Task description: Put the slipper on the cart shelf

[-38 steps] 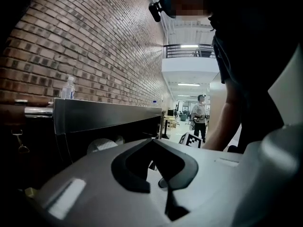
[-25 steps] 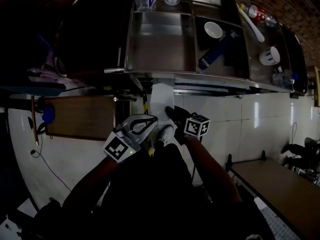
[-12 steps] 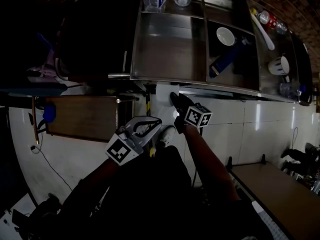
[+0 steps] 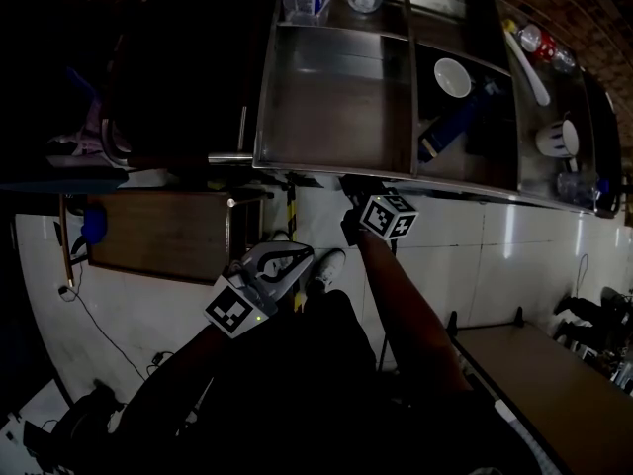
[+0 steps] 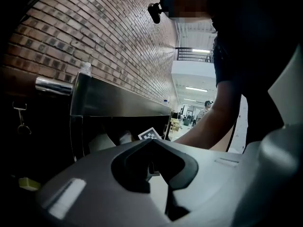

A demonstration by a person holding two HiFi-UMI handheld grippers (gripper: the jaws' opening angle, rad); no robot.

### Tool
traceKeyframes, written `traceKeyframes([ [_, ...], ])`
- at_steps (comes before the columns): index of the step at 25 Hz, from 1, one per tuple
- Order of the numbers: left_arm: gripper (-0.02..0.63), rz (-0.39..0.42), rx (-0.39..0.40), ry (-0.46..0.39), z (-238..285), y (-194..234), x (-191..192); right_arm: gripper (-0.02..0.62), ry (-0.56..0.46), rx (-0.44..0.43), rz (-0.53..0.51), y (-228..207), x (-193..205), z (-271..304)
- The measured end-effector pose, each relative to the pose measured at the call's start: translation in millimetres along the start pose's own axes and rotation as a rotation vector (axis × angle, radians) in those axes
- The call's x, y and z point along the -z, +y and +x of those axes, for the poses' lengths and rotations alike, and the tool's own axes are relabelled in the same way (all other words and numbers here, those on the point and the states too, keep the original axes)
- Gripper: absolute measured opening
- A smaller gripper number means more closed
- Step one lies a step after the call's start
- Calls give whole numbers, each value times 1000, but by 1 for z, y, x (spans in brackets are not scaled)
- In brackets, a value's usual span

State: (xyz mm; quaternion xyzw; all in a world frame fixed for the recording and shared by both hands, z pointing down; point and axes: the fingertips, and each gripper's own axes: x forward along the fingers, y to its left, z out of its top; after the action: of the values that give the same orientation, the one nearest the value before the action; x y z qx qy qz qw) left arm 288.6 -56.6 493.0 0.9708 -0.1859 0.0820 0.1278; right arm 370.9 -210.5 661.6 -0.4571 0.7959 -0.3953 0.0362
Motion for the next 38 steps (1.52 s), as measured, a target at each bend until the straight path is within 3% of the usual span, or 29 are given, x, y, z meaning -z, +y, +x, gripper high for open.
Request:
traceKeyframes([
  [7,5,-21,-17,9,-2,1,5,63,-47,6,-68,-6,-8,8],
  [15,5,-35,-22,17,-3,0,10,81,-59,83,-132,-16,-16,10],
  [20,5,31,-12,12,-2,-2,6,163,-55,188,-221,-26,-21,5],
  [24,5,119,27,26,0,-11,5,224,-62,232,-233,-34,-25,-4],
  [29,5,126,26,-17,0,-12,-2,224,-53,231,-279,-30,-24,-16],
  [34,5,71,4,-3,-4,-17,1,224,-53,213,-321,-15,-19,-40],
  [38,5,39,-20,-17,-7,-23,-4,224,-58,136,-360,16,-14,-67],
])
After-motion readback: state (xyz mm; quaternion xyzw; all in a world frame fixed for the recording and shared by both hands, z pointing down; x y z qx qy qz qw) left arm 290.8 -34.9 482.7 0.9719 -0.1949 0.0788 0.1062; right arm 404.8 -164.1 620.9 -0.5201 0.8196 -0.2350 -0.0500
